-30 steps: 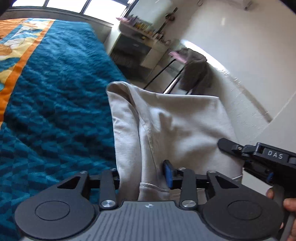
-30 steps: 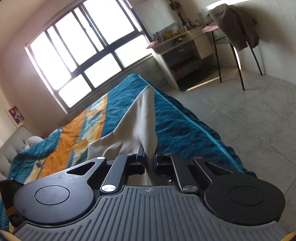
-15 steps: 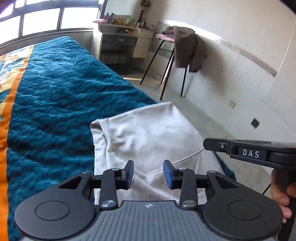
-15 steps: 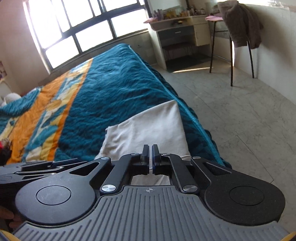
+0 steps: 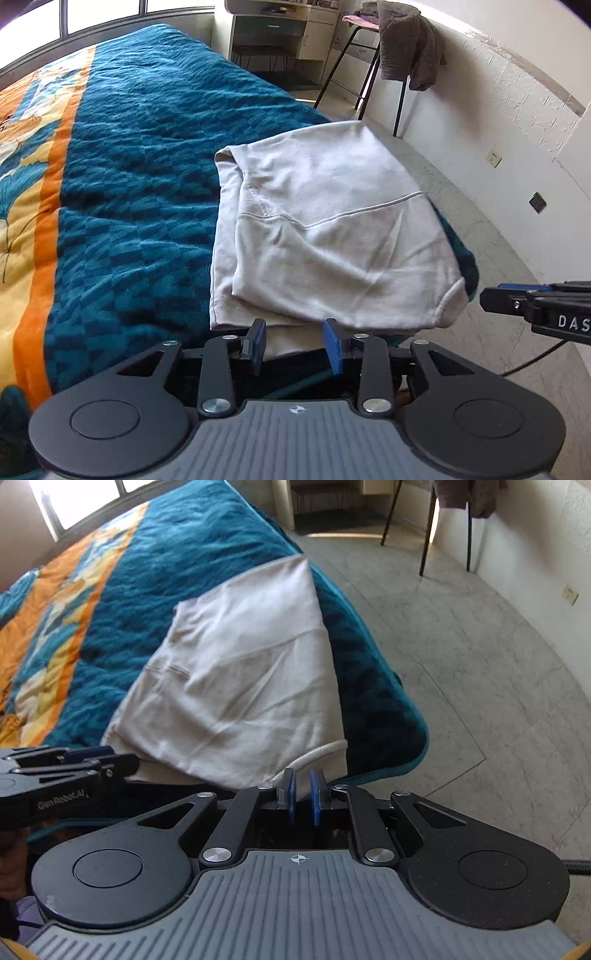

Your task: Fold clothes

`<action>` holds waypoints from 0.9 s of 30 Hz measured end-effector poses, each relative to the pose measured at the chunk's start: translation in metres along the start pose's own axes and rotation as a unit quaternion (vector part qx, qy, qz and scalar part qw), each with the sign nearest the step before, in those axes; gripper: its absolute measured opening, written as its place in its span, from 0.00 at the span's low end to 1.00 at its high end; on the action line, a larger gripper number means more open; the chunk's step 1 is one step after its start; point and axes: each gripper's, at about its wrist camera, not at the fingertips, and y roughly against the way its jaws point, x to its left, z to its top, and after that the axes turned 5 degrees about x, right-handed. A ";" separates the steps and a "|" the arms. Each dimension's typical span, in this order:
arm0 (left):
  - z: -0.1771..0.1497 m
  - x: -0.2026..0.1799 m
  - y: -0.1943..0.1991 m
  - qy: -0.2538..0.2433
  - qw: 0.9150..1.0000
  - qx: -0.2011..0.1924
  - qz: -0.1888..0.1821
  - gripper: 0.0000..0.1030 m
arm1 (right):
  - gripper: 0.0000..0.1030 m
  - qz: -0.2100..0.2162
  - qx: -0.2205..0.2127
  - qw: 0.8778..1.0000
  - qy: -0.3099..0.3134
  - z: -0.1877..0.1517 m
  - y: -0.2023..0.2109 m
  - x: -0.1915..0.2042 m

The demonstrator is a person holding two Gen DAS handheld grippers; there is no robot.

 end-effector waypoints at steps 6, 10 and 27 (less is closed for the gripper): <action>0.002 -0.017 0.068 -0.004 0.999 -0.046 -0.008 0.72 | 0.83 0.008 -0.056 0.998 0.030 0.009 0.091 0.025; 0.004 -0.021 0.095 0.015 0.998 -0.065 -0.004 0.83 | 1.00 -0.011 -0.046 0.998 0.051 0.013 0.121 0.041; -0.007 -0.015 0.079 0.035 0.996 -0.070 0.035 0.90 | 1.00 -0.076 -0.053 0.993 0.075 0.002 0.109 0.056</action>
